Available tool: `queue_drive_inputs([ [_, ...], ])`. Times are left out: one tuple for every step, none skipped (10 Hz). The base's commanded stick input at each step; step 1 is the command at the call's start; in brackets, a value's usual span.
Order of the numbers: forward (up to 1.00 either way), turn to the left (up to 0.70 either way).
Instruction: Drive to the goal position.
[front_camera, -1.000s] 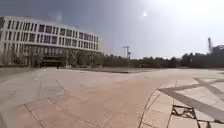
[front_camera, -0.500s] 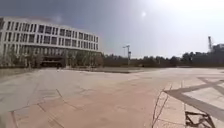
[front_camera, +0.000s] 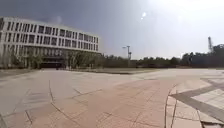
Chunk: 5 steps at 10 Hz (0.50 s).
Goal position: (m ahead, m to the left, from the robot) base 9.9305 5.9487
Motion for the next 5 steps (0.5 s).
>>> queue_drive_inputs([
  [0.6, 0.0],
  [0.61, 0.0],
  [0.61, 0.0],
  [0.61, 0.0],
  [0.6, 0.0],
])
